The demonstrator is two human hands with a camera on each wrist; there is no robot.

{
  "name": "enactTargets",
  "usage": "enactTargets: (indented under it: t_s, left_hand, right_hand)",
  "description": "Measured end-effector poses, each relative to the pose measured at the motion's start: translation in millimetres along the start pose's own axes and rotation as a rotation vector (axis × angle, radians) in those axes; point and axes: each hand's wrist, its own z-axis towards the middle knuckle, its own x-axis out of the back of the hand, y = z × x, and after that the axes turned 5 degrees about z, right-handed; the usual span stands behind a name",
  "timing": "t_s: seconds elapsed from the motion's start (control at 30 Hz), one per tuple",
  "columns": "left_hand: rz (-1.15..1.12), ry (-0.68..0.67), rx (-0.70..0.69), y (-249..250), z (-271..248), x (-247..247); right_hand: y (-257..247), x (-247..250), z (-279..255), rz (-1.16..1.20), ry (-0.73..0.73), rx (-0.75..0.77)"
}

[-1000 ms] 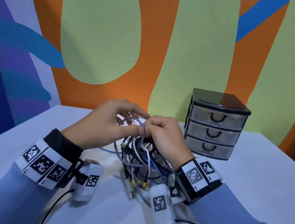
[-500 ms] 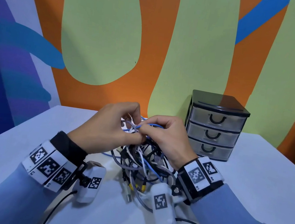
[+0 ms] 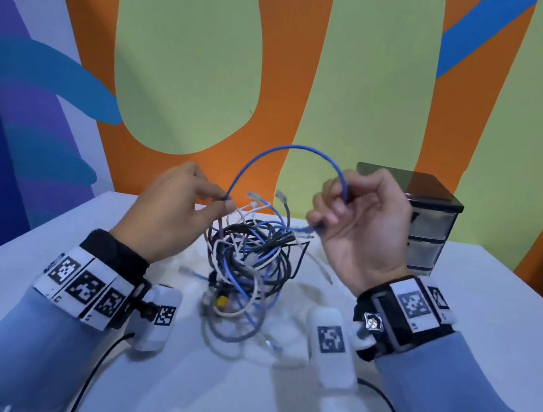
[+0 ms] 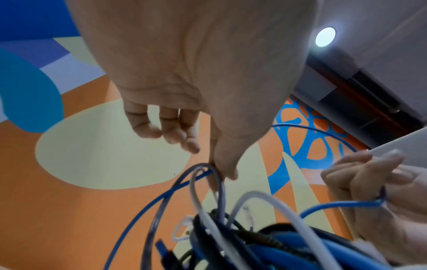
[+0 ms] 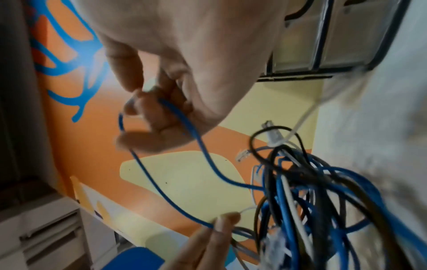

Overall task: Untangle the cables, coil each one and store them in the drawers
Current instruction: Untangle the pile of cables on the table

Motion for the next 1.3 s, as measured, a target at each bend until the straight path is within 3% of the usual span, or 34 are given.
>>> enactTargets:
  t_s: [0.1, 0.2, 0.27, 0.33, 0.4, 0.5, 0.6, 0.67, 0.77, 0.87, 1.07, 1.2, 1.3]
  left_hand:
    - [-0.227, 0.125, 0.006, 5, 1, 1]
    - [-0.485, 0.150, -0.023, 19, -1, 5]
    - [-0.654, 0.166, -0.049, 29, -3, 9]
    - [-0.746, 0.171, -0.075, 36, -5, 13]
    - [-0.833, 0.138, -0.099, 37, -6, 14]
    - [-0.963, 0.037, -0.130, 35, -7, 14]
    - [-1.078, 0.066, -0.079, 35, -5, 16]
    - [-1.138, 0.124, -0.035, 33, -3, 17]
    - [-1.129, 0.151, -0.014, 31, -1, 12]
    - [-1.121, 0.118, -0.007, 29, -1, 12]
    - [-1.009, -0.226, 0.066, 15, -2, 37]
    - [-0.627, -0.102, 0.167, 9, 14, 43]
    - [-0.390, 0.042, 0.101, 24, 29, 39]
  right_hand:
    - [10, -1, 2, -0.356, -0.039, -0.035]
    - [22, 6, 6, -0.632, -0.098, 0.077]
    - [30, 11, 6, -0.871, -0.219, 0.168]
    - [35, 8, 2, -1.100, -0.335, 0.230]
    - [38, 7, 2, -1.267, -0.363, 0.366]
    - [40, 7, 4, -1.274, -0.334, 0.528]
    - [38, 7, 3, -1.174, -0.257, 0.381]
    - [39, 12, 7, -1.191, -0.177, 0.386]
    - [43, 14, 10, -1.394, -0.102, 0.432]
    - [43, 15, 11, -1.406, -0.124, 0.417]
    - [38, 28, 17, -1.350, -0.027, 0.529]
    - [38, 33, 21, -1.381, 0.005, 0.498]
    - [38, 38, 24, -1.342, 0.025, 0.489]
